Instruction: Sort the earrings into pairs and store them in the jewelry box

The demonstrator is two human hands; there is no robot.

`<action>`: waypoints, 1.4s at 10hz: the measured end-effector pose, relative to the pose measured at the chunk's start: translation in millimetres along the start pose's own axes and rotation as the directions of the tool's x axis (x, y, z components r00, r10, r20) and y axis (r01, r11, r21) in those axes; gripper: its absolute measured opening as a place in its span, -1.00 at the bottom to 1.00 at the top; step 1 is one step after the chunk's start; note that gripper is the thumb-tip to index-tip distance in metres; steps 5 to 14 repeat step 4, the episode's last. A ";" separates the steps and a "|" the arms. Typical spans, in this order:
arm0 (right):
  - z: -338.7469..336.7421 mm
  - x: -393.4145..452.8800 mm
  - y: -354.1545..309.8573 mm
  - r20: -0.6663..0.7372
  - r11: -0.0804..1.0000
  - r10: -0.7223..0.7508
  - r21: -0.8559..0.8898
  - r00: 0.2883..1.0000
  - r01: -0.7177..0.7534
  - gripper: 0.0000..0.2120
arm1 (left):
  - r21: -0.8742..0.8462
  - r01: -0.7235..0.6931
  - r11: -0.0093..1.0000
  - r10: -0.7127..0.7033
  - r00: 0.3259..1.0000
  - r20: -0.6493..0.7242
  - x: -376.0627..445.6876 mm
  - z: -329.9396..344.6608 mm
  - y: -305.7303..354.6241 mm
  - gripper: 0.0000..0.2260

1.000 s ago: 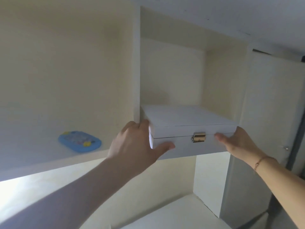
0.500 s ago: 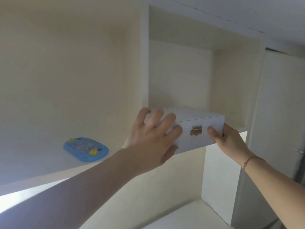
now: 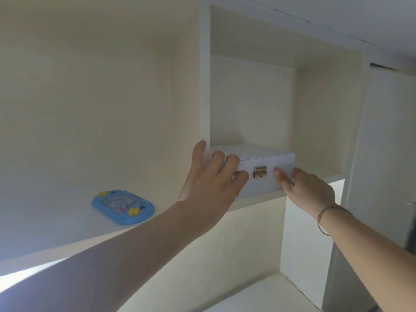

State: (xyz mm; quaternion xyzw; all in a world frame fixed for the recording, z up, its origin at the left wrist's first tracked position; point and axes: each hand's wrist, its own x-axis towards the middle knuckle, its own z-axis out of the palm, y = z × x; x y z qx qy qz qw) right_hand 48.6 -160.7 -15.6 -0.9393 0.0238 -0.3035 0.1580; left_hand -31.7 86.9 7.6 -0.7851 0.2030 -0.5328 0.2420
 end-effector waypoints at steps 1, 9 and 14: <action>1.0 -1.1 -2.0 0.037 0.999 0.036 0.016 0.999 -0.036 -0.25 | -0.016 0.015 1.000 -0.015 1.000 -0.025 -1.6 2.7 0.7 -0.69; -12.2 -24.3 3.2 -0.005 0.983 0.118 0.142 0.993 -0.116 -0.31 | -0.252 0.028 0.967 -0.051 0.995 -0.084 -26.9 1.4 0.7 -0.71; -12.2 -24.3 3.2 -0.005 0.983 0.118 0.142 0.993 -0.116 -0.31 | -0.252 0.028 0.967 -0.051 0.995 -0.084 -26.9 1.4 0.7 -0.71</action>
